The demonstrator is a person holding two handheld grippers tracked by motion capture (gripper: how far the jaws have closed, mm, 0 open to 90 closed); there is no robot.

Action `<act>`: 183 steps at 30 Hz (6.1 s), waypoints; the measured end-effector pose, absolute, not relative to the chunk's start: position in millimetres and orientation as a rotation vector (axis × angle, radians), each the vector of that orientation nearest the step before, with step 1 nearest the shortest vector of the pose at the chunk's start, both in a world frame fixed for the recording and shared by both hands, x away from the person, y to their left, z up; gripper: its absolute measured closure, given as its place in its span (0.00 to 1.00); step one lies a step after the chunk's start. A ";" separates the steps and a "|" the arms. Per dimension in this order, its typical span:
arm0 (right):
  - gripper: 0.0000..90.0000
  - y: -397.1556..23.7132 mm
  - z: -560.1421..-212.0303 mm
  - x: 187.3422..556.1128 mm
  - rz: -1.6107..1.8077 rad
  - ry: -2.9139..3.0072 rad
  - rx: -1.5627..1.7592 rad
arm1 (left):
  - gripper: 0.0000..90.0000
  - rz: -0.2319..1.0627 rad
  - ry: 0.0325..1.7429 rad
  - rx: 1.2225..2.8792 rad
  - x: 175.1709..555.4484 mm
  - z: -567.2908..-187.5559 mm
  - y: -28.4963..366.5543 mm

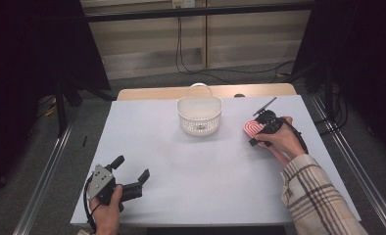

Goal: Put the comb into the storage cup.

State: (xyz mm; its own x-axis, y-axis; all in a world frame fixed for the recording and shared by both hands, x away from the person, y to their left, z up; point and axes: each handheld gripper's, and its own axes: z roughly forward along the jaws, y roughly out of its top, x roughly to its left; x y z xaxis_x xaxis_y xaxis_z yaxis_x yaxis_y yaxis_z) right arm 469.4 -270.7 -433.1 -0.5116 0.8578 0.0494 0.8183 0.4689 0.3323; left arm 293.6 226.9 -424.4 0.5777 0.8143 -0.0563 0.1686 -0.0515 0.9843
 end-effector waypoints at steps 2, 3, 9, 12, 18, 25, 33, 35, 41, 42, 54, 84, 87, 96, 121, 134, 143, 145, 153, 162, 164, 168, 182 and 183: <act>0.19 -269.1 -433.4 469.2 0.462 2.582 1.479 | 0.01 0.659 0.856 1.565 293.7 -424.1 227.0; 0.20 -269.0 -433.8 469.4 0.458 2.585 1.467 | 0.01 0.658 0.858 1.563 293.7 -424.1 227.0; 0.18 -267.5 -435.0 469.9 0.441 2.578 1.489 | 0.02 0.667 0.865 1.562 293.7 -424.1 227.3; 0.16 -265.3 -435.8 470.4 0.429 2.577 1.486 | 0.02 0.666 0.862 1.562 293.8 -424.0 227.3; 0.16 -263.1 -436.0 471.2 0.410 2.569 1.509 | 0.02 0.666 0.863 1.564 293.9 -423.9 227.5; 0.21 -262.3 -434.6 471.7 0.412 2.554 1.512 | 0.02 0.668 0.863 1.565 293.8 -423.9 227.6; 0.22 -261.1 -434.0 471.7 0.397 2.544 1.535 | 0.02 0.670 0.860 1.565 293.7 -423.7 228.1; 0.22 -261.0 -433.6 472.3 0.388 2.549 1.533 | 0.02 0.670 0.859 1.565 293.8 -423.7 228.1; 0.22 -259.2 -432.3 472.7 0.364 2.554 1.548 | 0.02 0.665 0.864 1.561 294.0 -424.0 228.2; 0.22 -259.3 -432.1 472.5 0.364 2.551 1.552 | 0.02 0.665 0.864 1.561 294.0 -424.0 228.2; 0.22 -263.4 -427.3 470.1 0.398 2.561 1.566 | 0.02 0.662 0.862 1.560 294.0 -424.0 227.8; 0.22 -272.1 -397.4 461.9 0.521 2.492 1.536 | 0.02 0.663 0.863 1.559 293.8 -423.9 228.0; 0.22 -272.5 -394.8 460.4 0.539 2.482 1.546 | 0.02 0.661 0.863 1.559 294.1 -424.1 228.0; 0.22 -273.6 -386.8 456.7 0.588 2.454 1.533 | 0.02 0.663 0.861 1.565 294.0 -424.0 227.9; 0.22 -262.4 -363.7 449.5 0.704 2.377 1.462 | 0.02 0.661 0.862 1.560 293.5 -423.8 228.3; 0.22 -259.3 -352.8 445.4 0.810 2.327 1.397 | 0.02 0.661 0.862 1.557 293.5 -423.7 228.2; 0.22 -254.9 -345.8 444.0 0.863 2.290 1.357 | 0.02 0.660 0.863 1.553 293.6 -423.7 228.3; 0.22 -254.4 -344.7 444.0 0.881 2.277 1.348 | 0.02 0.661 0.861 1.558 293.6 -423.7 228.5; 0.22 -249.9 -340.4 442.1 0.947 2.243 1.306 | 0.02 0.661 0.862 1.558 293.5 -423.7 228.7; 0.22 -245.6 -335.6 440.3 1.004 2.208 1.265 | 0.02 0.659 0.864 1.553 293.4 -423.6 228.7; 0.22 -244.9 -334.7 440.0 1.014 2.200 1.257 | 0.02 0.661 0.863 1.552 293.5 -423.5 228.9; 0.22 -243.3 -332.6 438.5 1.036 2.188 1.240 | 0.02 0.670 0.862 1.553 293.7 -423.3 229.5; 0.22 -238.7 -323.6 435.1 1.126 2.130 1.188 | 0.02 0.660 0.861 1.552 293.4 -423.3 229.0; 0.22 -238.3 -323.4 435.2 1.139 2.128 1.192 | 0.02 0.661 0.861 1.553 293.5 -423.3 229.4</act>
State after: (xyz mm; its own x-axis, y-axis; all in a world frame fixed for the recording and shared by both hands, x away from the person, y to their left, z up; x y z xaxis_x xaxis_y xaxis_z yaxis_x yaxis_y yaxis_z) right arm 435.2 -238.3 -323.4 -0.5281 0.8491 0.0132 0.4817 0.2868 0.8281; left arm 293.5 229.4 -423.3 0.5677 0.8215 -0.0538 0.1605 -0.0464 0.9859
